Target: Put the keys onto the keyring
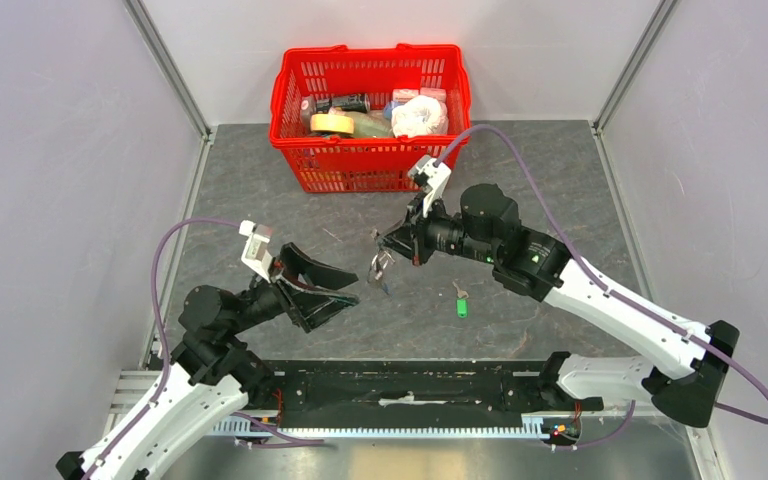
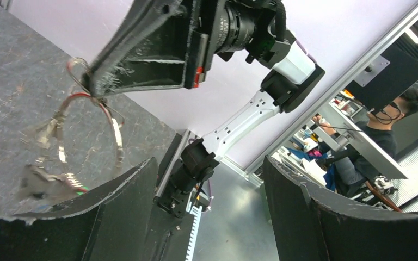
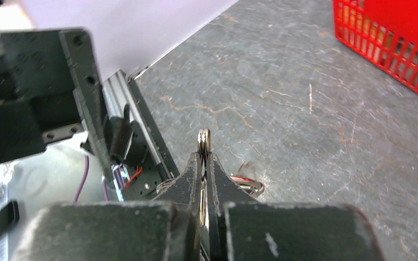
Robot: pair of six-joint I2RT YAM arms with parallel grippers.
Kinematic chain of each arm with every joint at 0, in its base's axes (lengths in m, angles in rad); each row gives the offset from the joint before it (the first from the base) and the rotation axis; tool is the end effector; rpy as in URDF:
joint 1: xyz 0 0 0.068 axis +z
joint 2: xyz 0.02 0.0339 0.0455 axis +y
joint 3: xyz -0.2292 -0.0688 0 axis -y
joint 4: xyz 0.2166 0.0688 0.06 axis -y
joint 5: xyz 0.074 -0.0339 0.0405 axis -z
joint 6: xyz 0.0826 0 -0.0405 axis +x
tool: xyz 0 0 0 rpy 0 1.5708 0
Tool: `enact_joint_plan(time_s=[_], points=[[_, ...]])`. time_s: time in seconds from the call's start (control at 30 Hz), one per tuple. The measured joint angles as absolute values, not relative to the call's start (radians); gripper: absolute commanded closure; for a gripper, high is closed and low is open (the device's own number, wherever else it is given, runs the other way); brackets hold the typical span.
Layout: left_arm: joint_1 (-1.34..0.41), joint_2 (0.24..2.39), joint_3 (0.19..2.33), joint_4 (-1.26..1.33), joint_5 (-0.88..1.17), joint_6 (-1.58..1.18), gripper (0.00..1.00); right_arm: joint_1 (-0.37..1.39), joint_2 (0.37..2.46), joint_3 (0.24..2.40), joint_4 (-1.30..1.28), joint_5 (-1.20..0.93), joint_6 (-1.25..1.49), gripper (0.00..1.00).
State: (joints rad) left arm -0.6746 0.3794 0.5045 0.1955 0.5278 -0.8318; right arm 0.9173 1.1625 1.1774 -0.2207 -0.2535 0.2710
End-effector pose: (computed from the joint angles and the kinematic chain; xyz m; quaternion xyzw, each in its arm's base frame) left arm 0.0931 -0.1277 0.3308 0.1665 0.5798 -0.6468 0.4667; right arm 0.1631 0.2471 0.3556 -0.3201 0.7046 0.4315 0.4635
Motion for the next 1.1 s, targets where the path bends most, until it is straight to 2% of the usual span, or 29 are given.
enact_joint_plan(time_s=[0.43,0.83,1.1], points=[[-0.675,0.455,0.508,0.345,0.525,-0.982,0.22,0.917,1.24,1.25,-0.243,0.032,0.537,1.0],[-0.675,0.603,0.41,0.551,0.453,-1.093,0.23,0.919,1.245,1.25,-0.095,0.094,0.748,1.0],[-0.675,0.579,0.369,0.604,0.334,-1.122,0.23,0.919,1.245,1.25,-0.007,0.083,0.866,1.0]])
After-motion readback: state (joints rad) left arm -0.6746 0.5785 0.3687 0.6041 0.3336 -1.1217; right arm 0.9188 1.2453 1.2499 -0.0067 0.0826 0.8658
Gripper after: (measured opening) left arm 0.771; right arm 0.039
